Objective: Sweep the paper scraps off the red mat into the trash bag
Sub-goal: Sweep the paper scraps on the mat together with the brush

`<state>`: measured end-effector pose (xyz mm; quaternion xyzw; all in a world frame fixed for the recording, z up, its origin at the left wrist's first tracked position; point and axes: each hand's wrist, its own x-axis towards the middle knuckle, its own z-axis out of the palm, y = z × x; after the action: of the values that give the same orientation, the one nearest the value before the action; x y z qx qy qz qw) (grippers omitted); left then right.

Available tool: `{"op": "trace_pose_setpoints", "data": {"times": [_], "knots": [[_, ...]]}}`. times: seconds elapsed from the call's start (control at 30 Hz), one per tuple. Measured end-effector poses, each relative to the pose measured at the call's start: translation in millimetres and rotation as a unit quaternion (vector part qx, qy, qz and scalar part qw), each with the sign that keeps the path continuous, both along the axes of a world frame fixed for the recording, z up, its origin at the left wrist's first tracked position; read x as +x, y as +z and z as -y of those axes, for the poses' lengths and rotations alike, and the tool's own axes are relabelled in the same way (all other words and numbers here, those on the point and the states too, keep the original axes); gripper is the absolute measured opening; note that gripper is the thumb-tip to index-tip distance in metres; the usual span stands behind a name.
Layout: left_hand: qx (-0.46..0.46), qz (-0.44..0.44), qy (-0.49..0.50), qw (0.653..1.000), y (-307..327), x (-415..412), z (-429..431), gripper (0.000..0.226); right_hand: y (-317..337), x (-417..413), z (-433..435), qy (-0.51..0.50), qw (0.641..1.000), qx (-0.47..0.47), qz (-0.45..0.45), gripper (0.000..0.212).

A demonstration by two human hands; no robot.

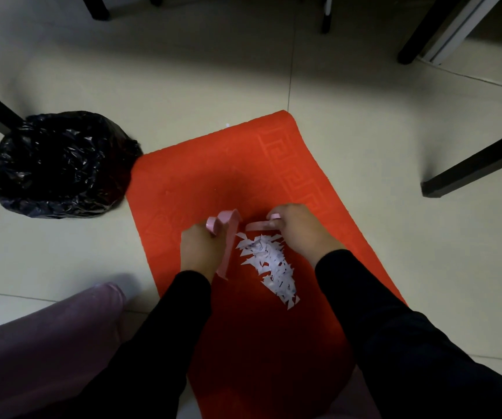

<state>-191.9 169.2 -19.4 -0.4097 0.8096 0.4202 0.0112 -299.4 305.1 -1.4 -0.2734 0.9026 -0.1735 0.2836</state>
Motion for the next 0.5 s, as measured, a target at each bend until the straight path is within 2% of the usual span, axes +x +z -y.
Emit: {"op": "trace_pose_setpoints", "data": {"times": [0.13,0.3,0.4,0.5], "knots": [[-0.038,0.001,-0.035,0.999,-0.1,2.0,-10.3,0.049,-4.7,4.0,-4.4,-0.003,1.0,-0.005,-0.014,0.019],[-0.039,0.01,-0.057,0.998,-5.5,9.2,-18.0,0.046,-8.3,5.5,-12.9,-0.005,0.999,0.015,-0.029,0.018],[-0.042,-0.004,-0.059,0.997,-0.4,12.7,-22.4,0.039,-5.0,9.6,-14.8,0.002,1.0,0.012,-0.025,0.019],[-0.051,-0.026,-0.04,0.998,4.1,11.2,-16.4,0.043,-3.3,12.0,-12.2,-0.004,1.0,-0.003,-0.019,0.02]]}}
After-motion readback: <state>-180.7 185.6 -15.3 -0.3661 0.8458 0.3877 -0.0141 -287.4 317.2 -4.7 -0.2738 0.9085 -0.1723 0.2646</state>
